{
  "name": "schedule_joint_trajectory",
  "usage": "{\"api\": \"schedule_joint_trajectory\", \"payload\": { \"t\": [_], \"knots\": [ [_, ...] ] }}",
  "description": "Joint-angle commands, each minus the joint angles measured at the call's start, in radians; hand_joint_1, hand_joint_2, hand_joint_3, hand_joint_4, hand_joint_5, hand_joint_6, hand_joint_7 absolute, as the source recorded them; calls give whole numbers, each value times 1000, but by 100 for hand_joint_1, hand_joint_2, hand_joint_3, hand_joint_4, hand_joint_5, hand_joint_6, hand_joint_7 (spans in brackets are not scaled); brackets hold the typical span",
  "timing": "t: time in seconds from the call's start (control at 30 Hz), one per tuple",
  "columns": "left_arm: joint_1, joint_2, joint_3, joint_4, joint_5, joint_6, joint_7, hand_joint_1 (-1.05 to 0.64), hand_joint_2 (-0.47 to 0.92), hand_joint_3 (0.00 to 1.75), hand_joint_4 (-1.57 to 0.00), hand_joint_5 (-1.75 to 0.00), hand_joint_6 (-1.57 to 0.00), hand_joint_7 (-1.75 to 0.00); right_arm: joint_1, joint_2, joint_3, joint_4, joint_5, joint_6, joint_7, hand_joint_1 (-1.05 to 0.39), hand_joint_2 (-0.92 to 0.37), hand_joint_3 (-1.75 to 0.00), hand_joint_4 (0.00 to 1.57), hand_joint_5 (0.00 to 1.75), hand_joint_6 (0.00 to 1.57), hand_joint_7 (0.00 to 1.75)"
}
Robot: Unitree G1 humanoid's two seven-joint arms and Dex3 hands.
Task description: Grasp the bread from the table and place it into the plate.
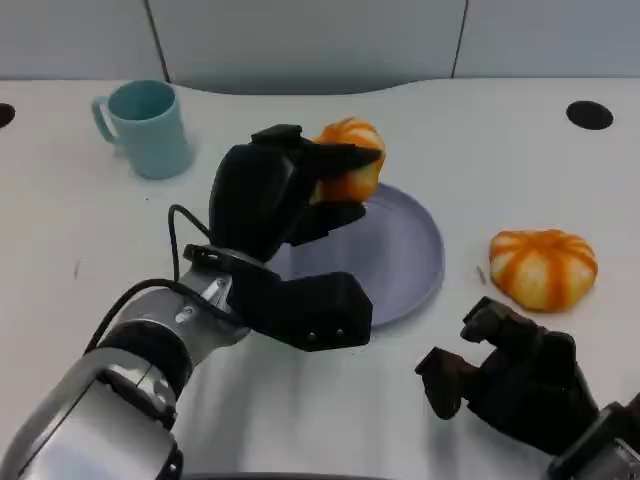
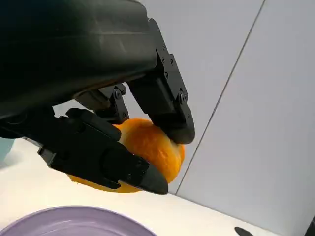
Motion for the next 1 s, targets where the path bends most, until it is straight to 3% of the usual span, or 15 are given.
{"api": "schedule_joint_trajectory", "payload": {
  "t": [0.03,0.13,0.27,0.43,0.53,0.67,0.83,1.0],
  "knots": [
    [17,-5,53,8,-78,-49,-152,-40,88,1,-70,-36,-55,0,-4,-10,-1,0,3,-7,8,-71,-92,-12,91,134,95,68],
    [29,-8,81,5,-118,-68,-231,-48,88,0,-61,-17,-41,0,5,-12,6,-26,3,14,-8,-71,-92,-12,90,133,95,68],
    [45,-16,129,0,-177,-70,-335,-61,91,5,-52,-8,-33,0,-5,-5,-2,-5,18,12,5,-70,-92,-11,91,133,95,67],
    [61,-16,175,-8,-237,-73,-465,-69,92,20,-45,-3,-26,0,-18,-8,-2,13,8,5,5,-70,-92,-11,92,133,95,66],
    [64,-13,182,-13,-241,-71,-481,-69,92,22,-45,-3,-25,0,-24,-8,-4,25,9,2,9,-70,-92,-11,92,134,96,66],
    [64,-1,172,-15,-227,-53,-483,-76,92,42,-36,0,-20,0,-51,-11,-10,70,7,-15,27,-69,-92,-11,91,133,96,65],
    [70,18,168,-20,-222,-58,-483,-82,92,55,-26,0,-16,0,-71,-5,-20,113,-1,-40,34,-68,-92,-8,94,128,99,59],
    [101,14,238,-33,-312,-77,-556,-87,92,66,-25,-1,-13,0,-82,-4,-23,133,-8,-67,38,-68,-92,-12,92,132,99,57]
  ]
}}
